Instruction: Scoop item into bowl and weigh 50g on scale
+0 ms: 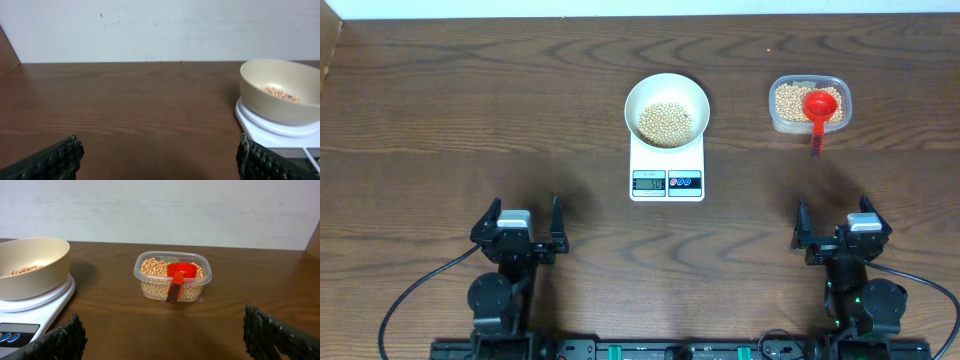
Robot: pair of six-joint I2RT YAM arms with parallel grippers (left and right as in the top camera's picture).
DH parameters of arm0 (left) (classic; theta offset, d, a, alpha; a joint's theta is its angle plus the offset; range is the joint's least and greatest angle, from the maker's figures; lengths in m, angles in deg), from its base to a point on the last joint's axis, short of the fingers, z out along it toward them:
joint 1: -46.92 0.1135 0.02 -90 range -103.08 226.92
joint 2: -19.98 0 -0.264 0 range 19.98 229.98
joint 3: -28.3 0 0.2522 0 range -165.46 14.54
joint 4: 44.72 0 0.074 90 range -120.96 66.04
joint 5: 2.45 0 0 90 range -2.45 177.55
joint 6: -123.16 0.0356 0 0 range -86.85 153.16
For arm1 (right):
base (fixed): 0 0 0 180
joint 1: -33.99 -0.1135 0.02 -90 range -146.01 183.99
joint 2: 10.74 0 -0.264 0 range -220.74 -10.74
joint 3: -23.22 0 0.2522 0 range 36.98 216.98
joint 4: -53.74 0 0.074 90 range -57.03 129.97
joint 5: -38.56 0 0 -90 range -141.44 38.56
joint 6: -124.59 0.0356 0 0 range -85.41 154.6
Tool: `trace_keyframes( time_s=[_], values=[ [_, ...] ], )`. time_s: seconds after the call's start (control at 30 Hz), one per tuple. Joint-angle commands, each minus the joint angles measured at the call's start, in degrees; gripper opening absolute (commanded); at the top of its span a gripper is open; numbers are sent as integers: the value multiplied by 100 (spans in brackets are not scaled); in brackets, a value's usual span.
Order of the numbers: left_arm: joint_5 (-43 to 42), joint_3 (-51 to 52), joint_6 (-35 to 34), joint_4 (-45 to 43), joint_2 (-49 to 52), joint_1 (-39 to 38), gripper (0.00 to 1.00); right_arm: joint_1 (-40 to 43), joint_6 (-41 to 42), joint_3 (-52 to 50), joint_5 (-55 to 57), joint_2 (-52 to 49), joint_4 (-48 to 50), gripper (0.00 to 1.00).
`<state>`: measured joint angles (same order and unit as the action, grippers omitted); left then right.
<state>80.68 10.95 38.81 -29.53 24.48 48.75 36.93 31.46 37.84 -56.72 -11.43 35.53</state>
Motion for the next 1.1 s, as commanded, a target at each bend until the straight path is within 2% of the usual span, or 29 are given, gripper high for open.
trace_keyframes(
  time_s=[0.0, 0.17, 1.07],
  values=[
    [96, 234, 232, -68, -249, 26, 100, 44, -26, -37, 66, 37, 11, 99],
    [96, 337, 227, 212, -444, 26, 100, 44, -26, -37, 66, 37, 11, 99],
    [136, 337, 205, 216, -306, 2, 100, 44, -28, -37, 66, 37, 11, 99]
  ],
)
